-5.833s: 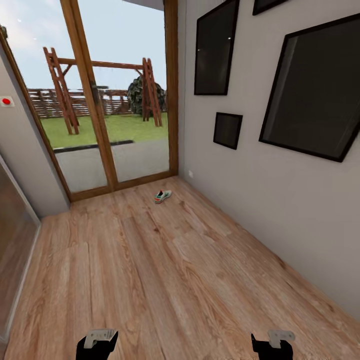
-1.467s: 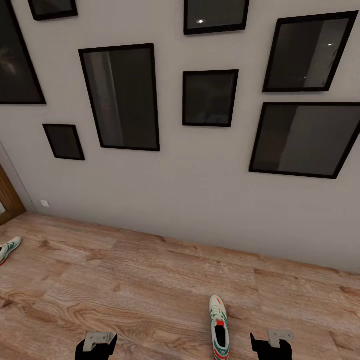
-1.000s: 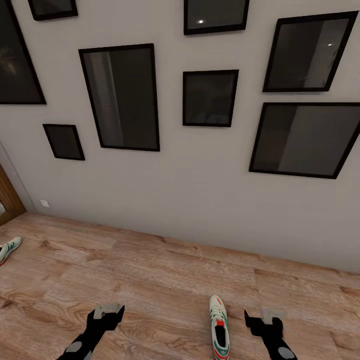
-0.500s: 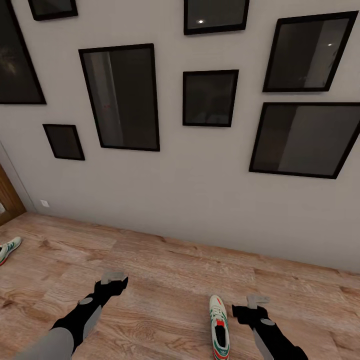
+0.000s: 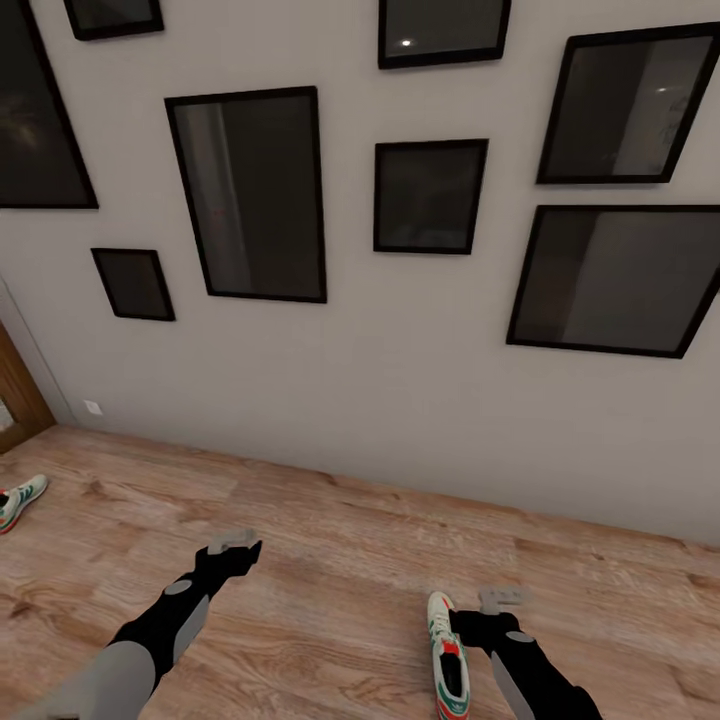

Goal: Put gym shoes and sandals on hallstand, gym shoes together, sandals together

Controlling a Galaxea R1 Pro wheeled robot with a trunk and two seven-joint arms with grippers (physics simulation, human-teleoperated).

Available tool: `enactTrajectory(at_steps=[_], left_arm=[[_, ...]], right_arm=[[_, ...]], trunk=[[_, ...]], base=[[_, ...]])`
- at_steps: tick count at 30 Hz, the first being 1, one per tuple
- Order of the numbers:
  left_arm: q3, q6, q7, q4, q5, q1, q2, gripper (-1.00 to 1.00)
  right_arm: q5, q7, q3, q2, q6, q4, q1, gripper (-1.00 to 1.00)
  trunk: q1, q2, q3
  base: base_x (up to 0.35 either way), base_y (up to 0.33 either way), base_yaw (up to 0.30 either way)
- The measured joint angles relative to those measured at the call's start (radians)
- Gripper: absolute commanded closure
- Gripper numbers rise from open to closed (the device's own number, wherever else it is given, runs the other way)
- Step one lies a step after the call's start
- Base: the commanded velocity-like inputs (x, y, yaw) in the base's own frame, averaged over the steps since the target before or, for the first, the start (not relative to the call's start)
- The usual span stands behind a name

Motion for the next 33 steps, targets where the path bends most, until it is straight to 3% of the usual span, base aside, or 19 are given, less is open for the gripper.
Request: enactTrajectory(at_steps=[12, 25, 33], left_arm=[[-0.002, -0.003, -0.006, -0.004, -0.001, -0.002, -0.002, -1.0], [-0.003, -0.007, -0.003, -0.005, -0.002, 0.006, 0.0, -1.0], [-0.004, -0.006, -0.004, -0.005, -0.003, 0.001, 0.0, -1.0]], right_arm=[[0.001, -0.003, -0.004, -0.003, -0.005, -0.001, 0.0, -1.0], [0.001, -0.005, -0.005, -0.006, -0.005, -0.003, 0.0, -1.0], [0.001, -0.007, -0.006, -0.007, -0.005, -0.004, 0.0, -1.0]], trunk=[[0.0, 0.0, 0.0], [0.0, 0.0, 0.0], [0.0, 0.0, 0.0]], base=[[0.181, 0.219, 0.0], [0.112, 0.019, -0.001], [0.01, 0.0, -0.164]])
